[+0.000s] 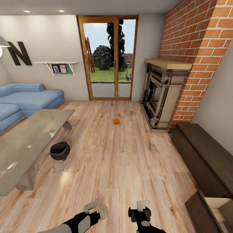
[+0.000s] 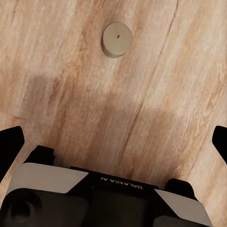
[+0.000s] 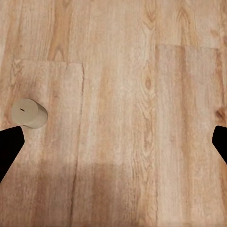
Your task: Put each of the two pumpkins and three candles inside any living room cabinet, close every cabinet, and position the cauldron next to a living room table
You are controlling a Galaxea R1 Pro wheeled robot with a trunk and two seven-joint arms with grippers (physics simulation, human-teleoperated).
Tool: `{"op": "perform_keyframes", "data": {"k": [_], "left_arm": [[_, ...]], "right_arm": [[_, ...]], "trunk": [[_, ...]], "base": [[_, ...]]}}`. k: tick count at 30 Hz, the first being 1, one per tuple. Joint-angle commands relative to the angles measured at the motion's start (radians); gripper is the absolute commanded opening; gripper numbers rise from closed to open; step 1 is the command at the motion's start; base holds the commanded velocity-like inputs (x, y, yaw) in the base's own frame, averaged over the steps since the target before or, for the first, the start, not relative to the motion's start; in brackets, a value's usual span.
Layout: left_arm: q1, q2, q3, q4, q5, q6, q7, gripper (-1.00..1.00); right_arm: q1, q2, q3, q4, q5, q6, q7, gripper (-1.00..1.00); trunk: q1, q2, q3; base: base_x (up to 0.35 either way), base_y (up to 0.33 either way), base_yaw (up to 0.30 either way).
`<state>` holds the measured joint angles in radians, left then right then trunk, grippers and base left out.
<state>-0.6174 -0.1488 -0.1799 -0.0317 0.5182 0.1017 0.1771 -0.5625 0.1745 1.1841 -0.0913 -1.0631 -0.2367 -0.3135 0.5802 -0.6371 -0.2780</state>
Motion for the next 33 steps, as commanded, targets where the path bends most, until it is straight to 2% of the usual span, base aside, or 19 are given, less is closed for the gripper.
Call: {"op": "perform_keyframes", "data": {"k": [1,12,33], "left_arm": [[0.000,0.000,-0.009,-0.002,0.008,0.006,0.005,1.00],[0.000,0.000,-0.009,-0.002,0.008,0.006,0.005,1.00],[0.000,-0.001,-0.009,-0.002,0.008,0.006,0.005,1.00]], "right_arm": [[-0.001,0.000,0.008,-0.001,-0.009,-0.003,-0.004,1.00],[-0.001,0.000,0.008,-0.001,-0.009,-0.004,-0.004,1.00],[0.003,0.000,0.008,-0.001,-0.009,-0.005,-0.004,1.00]], "trunk": [[0.000,-0.001,-0.001],[0.000,-0.001,0.001],[0.000,-0.001,0.034]], "base": [[0.000,0.000,0.000],[0.000,0.000,0.000],[0.000,0.000,0.000]]}}
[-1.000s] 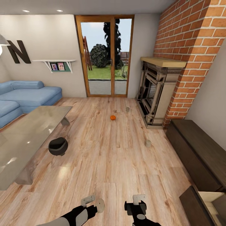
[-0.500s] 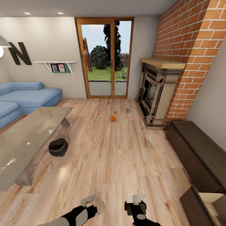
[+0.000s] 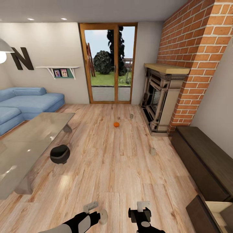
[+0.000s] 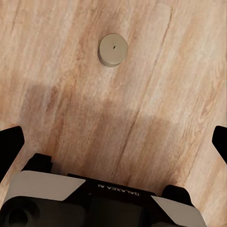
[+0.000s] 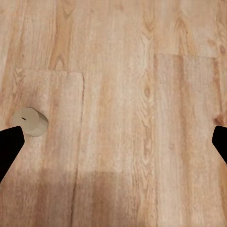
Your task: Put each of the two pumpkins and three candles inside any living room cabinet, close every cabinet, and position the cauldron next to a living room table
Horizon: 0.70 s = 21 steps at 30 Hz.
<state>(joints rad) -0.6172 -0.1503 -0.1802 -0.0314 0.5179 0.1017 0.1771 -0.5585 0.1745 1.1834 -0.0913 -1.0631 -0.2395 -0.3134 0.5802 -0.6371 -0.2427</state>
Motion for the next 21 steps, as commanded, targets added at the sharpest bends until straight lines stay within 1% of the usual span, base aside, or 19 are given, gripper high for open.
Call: {"op": "perform_keyframes", "data": {"k": [1,21], "left_arm": [[0.000,0.000,-0.008,-0.002,0.008,0.006,0.005,1.00],[0.000,-0.001,-0.008,-0.002,0.007,0.006,0.005,1.00]], "right_arm": [[-0.001,0.000,0.009,-0.001,-0.009,-0.003,-0.004,1.00],[0.002,0.000,0.009,-0.001,-0.011,-0.004,-0.004,1.00]], "trunk": [[0.000,-0.001,0.000],[0.000,-0.001,0.033]], "base": [[0.000,0.000,0.000],[0.000,0.000,0.000]]}}
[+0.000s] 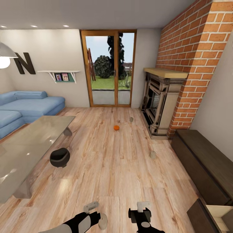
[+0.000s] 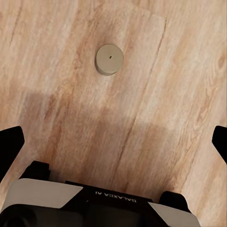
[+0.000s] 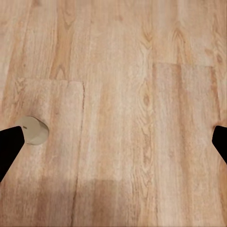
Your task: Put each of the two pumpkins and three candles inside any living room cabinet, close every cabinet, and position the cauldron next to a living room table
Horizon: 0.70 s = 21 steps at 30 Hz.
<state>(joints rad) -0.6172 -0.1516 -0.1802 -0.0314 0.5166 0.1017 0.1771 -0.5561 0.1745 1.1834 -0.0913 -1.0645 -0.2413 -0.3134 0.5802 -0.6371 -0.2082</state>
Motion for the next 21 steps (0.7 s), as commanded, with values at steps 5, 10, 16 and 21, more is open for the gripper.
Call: {"op": "perform_keyframes", "data": {"k": [5,10,16,21], "left_arm": [[0.000,0.000,-0.009,-0.003,0.005,0.007,0.006,1.00],[-0.001,-0.003,-0.012,-0.023,0.002,0.020,0.011,1.00],[0.000,-0.014,-0.013,-0.280,-0.002,0.255,0.117,1.00],[0.000,-0.017,-0.011,-0.596,0.004,0.579,0.328,1.00]], "right_arm": [[-0.001,0.000,0.007,-0.002,-0.009,-0.003,-0.004,1.00],[-0.001,0.000,0.003,-0.004,-0.005,0.000,-0.004,1.00],[-0.020,0.000,0.000,-0.003,-0.004,0.064,-0.008,1.00],[-0.140,-0.018,-0.005,-0.003,-0.006,0.319,-0.007,1.00]], "trunk": [[0.000,-0.001,0.005],[0.000,-0.001,0.007],[0.000,-0.001,0.007],[0.000,-0.001,0.007]], "base": [[0.000,0.000,0.000],[0.000,0.000,0.000],[0.000,0.000,0.000],[0.000,0.000,0.000]]}}
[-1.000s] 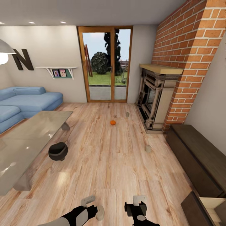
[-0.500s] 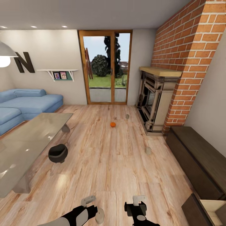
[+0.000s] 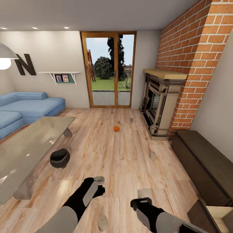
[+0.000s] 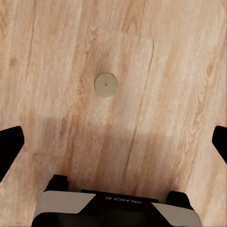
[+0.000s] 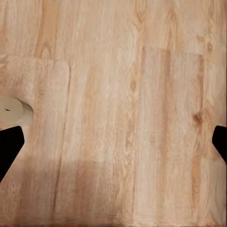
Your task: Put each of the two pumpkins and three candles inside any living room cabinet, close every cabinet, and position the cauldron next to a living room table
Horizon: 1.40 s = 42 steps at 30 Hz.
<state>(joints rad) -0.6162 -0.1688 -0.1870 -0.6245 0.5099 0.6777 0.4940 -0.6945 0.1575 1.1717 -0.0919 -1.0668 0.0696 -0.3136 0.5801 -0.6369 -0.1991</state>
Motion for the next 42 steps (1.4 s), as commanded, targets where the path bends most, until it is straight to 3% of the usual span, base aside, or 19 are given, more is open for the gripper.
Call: {"op": "perform_keyframes", "data": {"k": [1,3,7,11,15,21,26,31,42], "left_arm": [[-0.001,-0.001,-0.004,-0.037,0.012,0.028,0.034,1.00],[-0.009,-0.006,-0.004,-0.102,0.014,0.084,0.091,1.00],[-0.061,-0.006,0.001,-0.111,0.020,0.179,0.180,1.00],[-0.126,-0.006,0.003,-0.061,0.057,0.237,0.230,1.00],[-0.199,-0.006,0.004,0.045,0.105,0.256,0.247,1.00],[-0.289,-0.006,0.004,0.172,0.136,0.266,0.252,1.00],[-0.330,-0.006,0.006,0.220,0.143,0.265,0.251,1.00],[-0.338,-0.006,0.008,0.228,0.145,0.218,0.249,1.00],[-0.339,-0.006,0.009,0.232,0.186,0.169,0.246,1.00]], "right_arm": [[-0.023,-0.002,0.005,-0.002,-0.005,0.045,-0.006,1.00],[-0.080,-0.006,-0.009,-0.002,-0.012,0.137,-0.007,1.00],[-0.147,-0.006,-0.030,-0.007,-0.024,0.268,-0.009,1.00],[-0.190,-0.009,-0.042,-0.048,-0.029,0.397,-0.007,1.00],[-0.207,-0.014,-0.080,-0.085,-0.031,0.454,-0.006,1.00],[-0.213,-0.029,-0.136,-0.101,-0.031,0.475,-0.007,1.00],[-0.215,-0.088,-0.153,-0.117,-0.032,0.480,-0.005,1.00],[-0.215,-0.116,-0.158,-0.133,-0.033,0.483,-0.005,1.00],[-0.215,-0.122,-0.159,-0.135,-0.033,0.483,-0.005,1.00]], "trunk": [[0.000,-0.001,-0.002],[0.000,-0.001,-0.002],[0.000,-0.001,-0.002],[0.000,-0.001,-0.002],[0.000,-0.001,-0.002],[0.000,-0.001,-0.002],[0.000,-0.001,-0.002],[0.000,-0.001,-0.002],[0.000,-0.001,0.009]], "base": [[0.000,0.000,0.000],[0.000,0.000,0.000],[0.000,0.000,0.000],[0.000,0.000,0.000],[0.000,0.000,0.000],[0.000,0.000,0.000],[0.000,0.000,0.000],[0.000,0.000,-0.005],[0.000,0.000,-0.161]]}}
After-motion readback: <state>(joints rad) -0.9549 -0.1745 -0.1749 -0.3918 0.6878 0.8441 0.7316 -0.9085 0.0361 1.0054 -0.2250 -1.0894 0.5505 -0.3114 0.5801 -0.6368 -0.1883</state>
